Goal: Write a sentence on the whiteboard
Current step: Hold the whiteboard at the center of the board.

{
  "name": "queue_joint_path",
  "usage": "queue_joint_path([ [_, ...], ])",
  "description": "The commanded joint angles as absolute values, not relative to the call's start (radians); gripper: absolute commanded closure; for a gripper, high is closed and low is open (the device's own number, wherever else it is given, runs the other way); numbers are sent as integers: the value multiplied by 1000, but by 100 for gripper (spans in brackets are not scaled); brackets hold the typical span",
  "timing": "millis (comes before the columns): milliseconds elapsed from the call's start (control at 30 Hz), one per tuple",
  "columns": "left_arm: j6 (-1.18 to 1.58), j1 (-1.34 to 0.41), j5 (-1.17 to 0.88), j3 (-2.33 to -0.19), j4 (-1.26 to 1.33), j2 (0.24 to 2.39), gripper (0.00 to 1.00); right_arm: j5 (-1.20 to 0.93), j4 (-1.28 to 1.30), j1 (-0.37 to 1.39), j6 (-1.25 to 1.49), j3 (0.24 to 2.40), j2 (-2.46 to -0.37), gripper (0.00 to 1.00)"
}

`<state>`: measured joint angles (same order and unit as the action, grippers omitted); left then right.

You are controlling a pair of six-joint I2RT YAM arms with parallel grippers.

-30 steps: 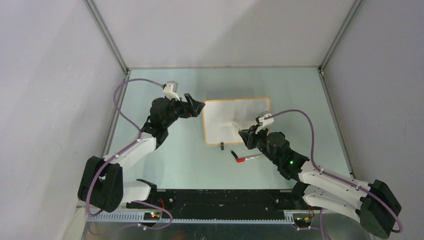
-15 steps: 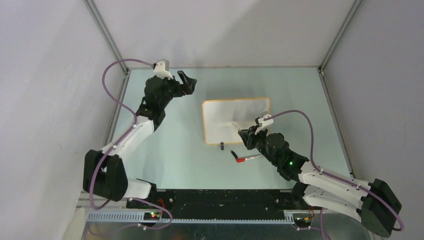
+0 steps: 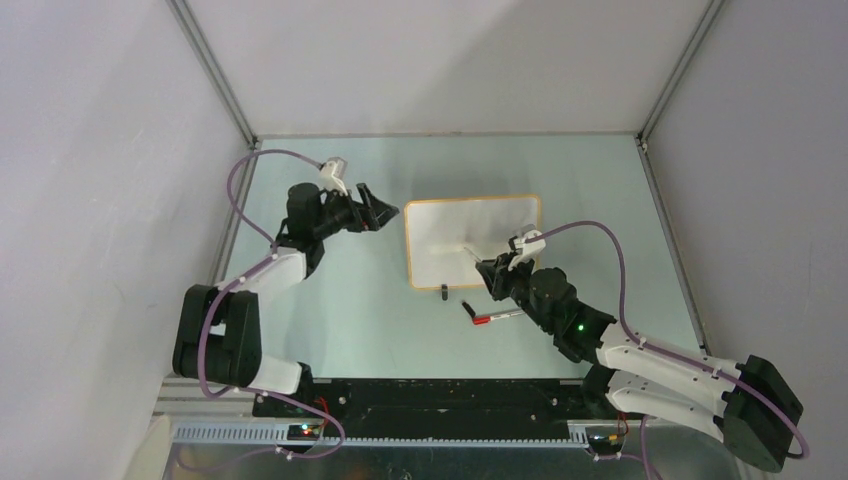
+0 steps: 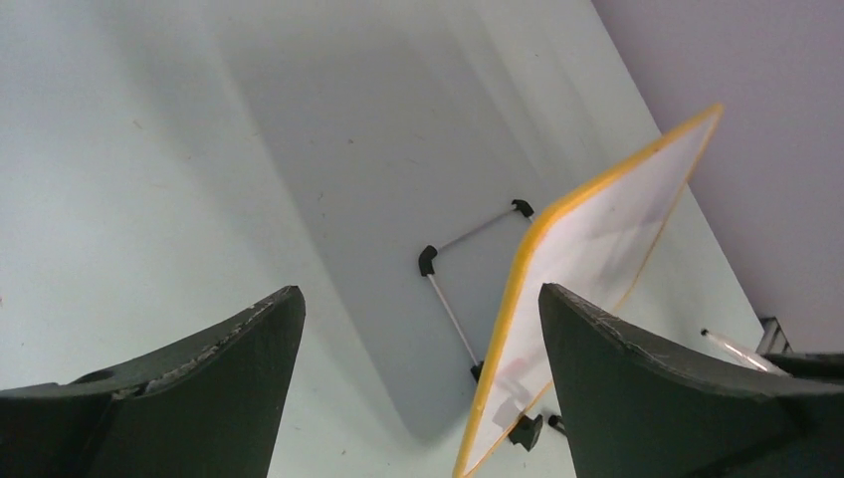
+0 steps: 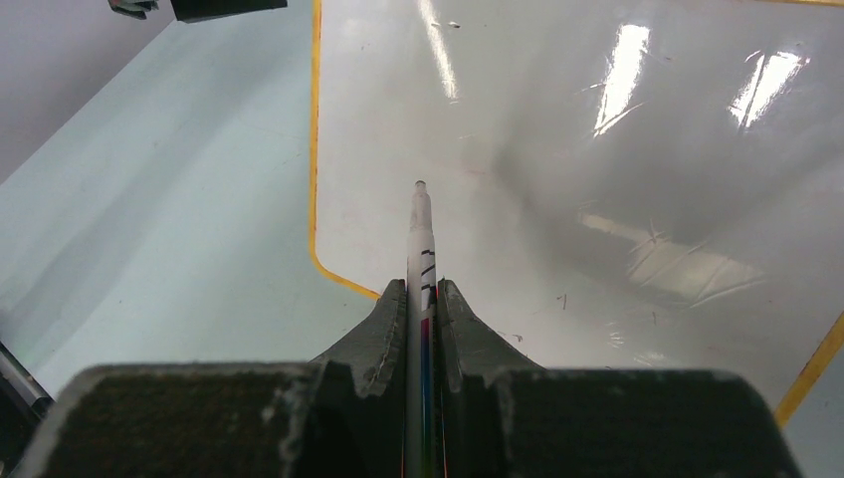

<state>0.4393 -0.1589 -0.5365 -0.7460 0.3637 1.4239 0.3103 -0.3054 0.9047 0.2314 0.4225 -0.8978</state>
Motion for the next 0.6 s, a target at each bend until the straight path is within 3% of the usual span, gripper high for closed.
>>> queue_joint_path([
  [0, 448, -160, -621, -723, 556, 1368, 7, 340, -349, 913, 215, 424, -904, 100],
  [100, 485, -160, -667, -721, 619, 1406, 7, 336, -357, 920, 208, 424, -910, 100],
  [200, 532, -161, -733, -716, 768, 1448, 19, 350, -352, 930, 201, 424, -899, 100],
  [400, 705, -169, -842, -749, 1049, 1601, 29, 367, -356, 944, 185, 424, -886, 100],
  [567, 714, -169, -868, -811, 1020, 1668, 31, 371, -353, 950, 185, 424, -884, 100],
])
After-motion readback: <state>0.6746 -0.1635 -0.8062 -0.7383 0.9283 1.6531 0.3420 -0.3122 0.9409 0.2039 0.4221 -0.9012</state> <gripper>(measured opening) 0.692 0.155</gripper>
